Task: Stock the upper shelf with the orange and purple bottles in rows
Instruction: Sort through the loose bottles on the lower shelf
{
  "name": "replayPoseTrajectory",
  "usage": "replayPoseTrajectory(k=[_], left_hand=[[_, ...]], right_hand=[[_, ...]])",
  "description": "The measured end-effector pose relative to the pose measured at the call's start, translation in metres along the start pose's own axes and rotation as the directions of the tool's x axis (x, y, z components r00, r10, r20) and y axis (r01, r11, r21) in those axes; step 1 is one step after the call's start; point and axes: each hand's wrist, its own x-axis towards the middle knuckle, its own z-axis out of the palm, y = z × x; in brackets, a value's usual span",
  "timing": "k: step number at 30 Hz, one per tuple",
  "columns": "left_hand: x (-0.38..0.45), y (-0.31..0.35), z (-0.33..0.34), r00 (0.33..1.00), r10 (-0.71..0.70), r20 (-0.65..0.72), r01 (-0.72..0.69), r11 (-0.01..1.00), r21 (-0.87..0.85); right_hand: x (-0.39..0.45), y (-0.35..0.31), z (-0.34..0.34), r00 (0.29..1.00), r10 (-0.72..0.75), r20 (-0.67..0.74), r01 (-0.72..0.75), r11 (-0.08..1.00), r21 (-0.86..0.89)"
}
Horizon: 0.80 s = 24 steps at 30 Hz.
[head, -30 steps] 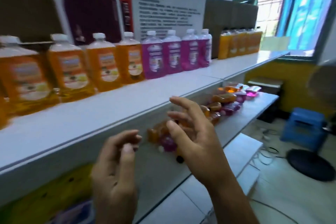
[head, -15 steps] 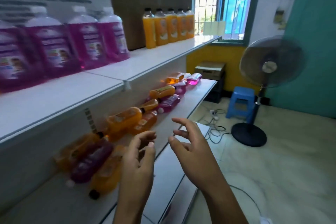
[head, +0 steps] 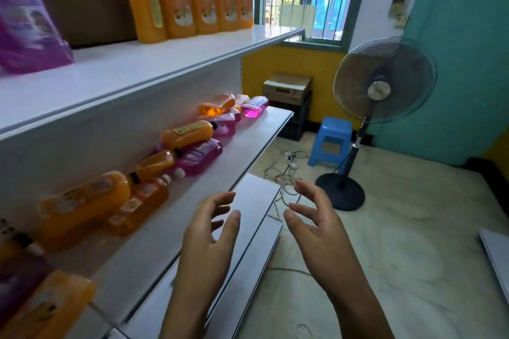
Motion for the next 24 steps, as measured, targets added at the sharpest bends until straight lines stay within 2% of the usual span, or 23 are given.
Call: replayPoseTrajectory(k=[6,9,13,18,21,24], left_hand=[[0.097,-0.024,0.056,0.999,0.004,0.051,-0.005,1.000,0.018],[0.168,-0.030,0.090,0.993,0.013,0.116,-0.017,0.999,0.030],[0.267,-0.023,0.140,0.990,0.034,0.135,-0.040,0.999,0.035],[0.340,-0.025,0.185,0.985,0.062,0.160,-0.071,0.996,0.047],[0.359,-0.040,0.186,0.980,0.056,0.191,-0.082,0.988,0.129],[0.380,-0.056,0.174,0.992,0.028,0.123,-0.052,0.979,0.199]], right_hand=[[0.108,0.044,-0.025,0.999,0.040,-0.035,-0.040,0.999,-0.008],[0.174,0.059,-0.039,0.997,0.037,-0.067,-0.044,0.994,-0.100],[0.261,0.061,-0.063,0.999,0.039,-0.006,-0.039,0.969,-0.244],[0.338,0.079,-0.082,0.994,0.049,-0.097,-0.076,0.953,-0.295],[0.371,0.090,-0.071,0.996,0.078,-0.038,-0.087,0.934,-0.345],[0.406,0.097,-0.045,0.999,0.036,0.039,-0.020,0.932,-0.361]])
